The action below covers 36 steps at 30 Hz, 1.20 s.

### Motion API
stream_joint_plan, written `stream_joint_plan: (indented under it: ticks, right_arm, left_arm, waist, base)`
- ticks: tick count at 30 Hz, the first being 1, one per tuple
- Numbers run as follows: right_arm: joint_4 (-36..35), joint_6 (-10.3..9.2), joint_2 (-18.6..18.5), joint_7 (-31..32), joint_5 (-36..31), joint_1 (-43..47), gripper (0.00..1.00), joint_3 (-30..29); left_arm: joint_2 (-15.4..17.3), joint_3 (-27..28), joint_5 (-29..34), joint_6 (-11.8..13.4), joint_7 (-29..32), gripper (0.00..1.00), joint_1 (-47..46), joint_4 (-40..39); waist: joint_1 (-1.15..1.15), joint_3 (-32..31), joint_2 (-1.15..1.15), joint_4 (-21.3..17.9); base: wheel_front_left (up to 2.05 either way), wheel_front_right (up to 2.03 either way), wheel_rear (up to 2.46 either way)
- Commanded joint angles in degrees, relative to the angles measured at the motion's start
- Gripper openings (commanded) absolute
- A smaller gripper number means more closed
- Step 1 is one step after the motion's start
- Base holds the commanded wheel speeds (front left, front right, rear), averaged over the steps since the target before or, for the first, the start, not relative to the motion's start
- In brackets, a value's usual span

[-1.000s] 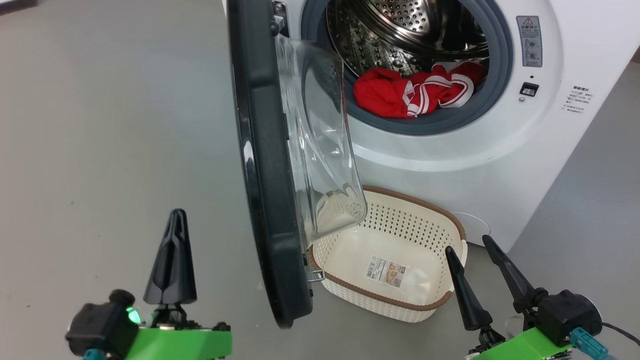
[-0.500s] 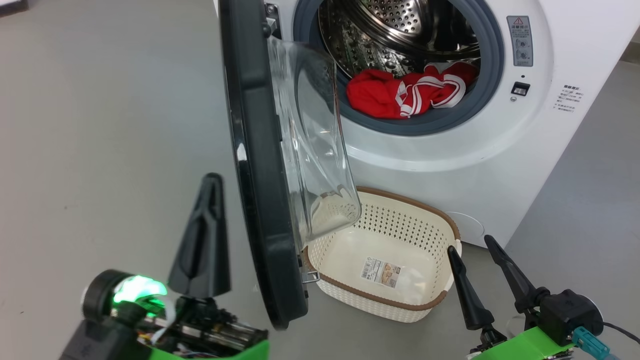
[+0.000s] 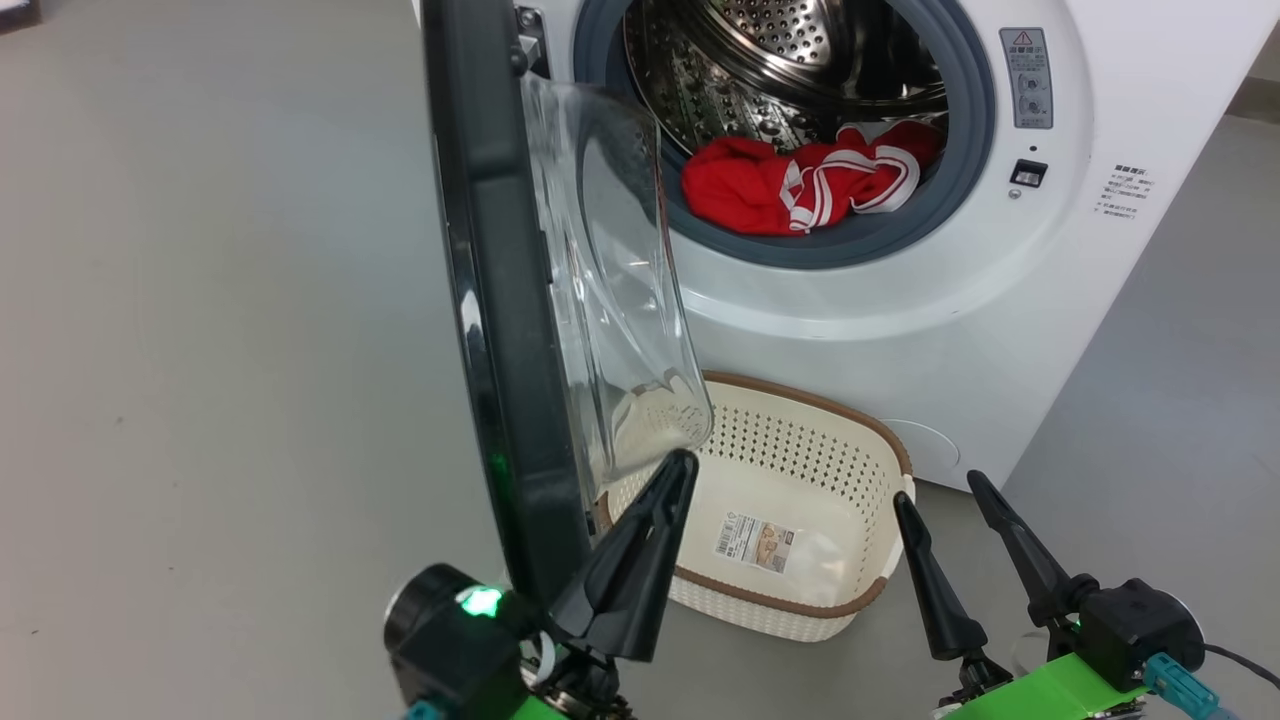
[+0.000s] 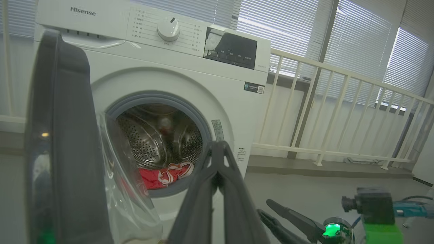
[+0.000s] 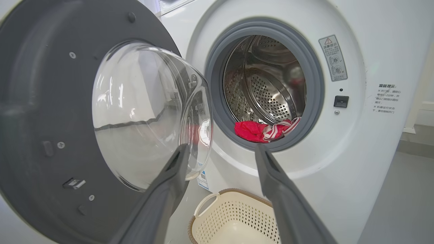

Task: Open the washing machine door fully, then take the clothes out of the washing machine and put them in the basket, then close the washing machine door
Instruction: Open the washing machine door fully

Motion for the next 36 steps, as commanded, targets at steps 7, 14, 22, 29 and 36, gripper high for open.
stream_joint_plan:
  ticks: [7, 14, 22, 29, 36]
  right_arm:
    - [-1.4, 0.36, -0.01, -0.37, 0.59, -2.49, 1.0, 1.08]
    - [-1.44, 0.36, -0.01, -0.37, 0.5, -2.5, 1.0, 1.02]
    - [-1.55, 0.36, -0.01, -0.37, 0.4, -2.59, 1.0, 1.05]
    - [-1.52, 0.36, 0.0, -0.37, 0.3, -2.47, 1.0, 1.18]
    - [-1.49, 0.36, 0.0, -0.37, 0.46, -2.53, 1.0, 1.85]
  left_arm:
    - [0.13, 1.31, -1.78, 0.64, -1.13, 0.0, -2.71, 7.87]
    - [0.27, 2.75, -1.85, 1.77, -3.14, 0.0, -3.99, 14.69]
    - [0.57, 4.51, -2.21, 3.12, -4.08, 0.0, -4.97, 17.75]
    - [1.5, 6.18, -2.19, 4.76, -4.51, 0.0, -4.94, 18.07]
    - [3.24, 8.43, -2.21, 6.71, -5.26, 0.0, -3.31, 16.69]
  waist:
    - [0.0, 0.43, 0.0, -0.67]
    - [0.0, 0.88, 0.0, -0.83]
    - [0.0, 1.22, 0.0, -0.45]
    - [0.0, 1.28, 0.0, 0.4]
    - [0.0, 1.12, 0.0, 1.86]
  base:
    - [0.0, 0.0, 0.0]
    - [0.0, 0.0, 0.0]
    - [0.0, 0.0, 0.0]
    - [0.0, 0.0, 0.0]
    - [0.0, 0.0, 0.0]
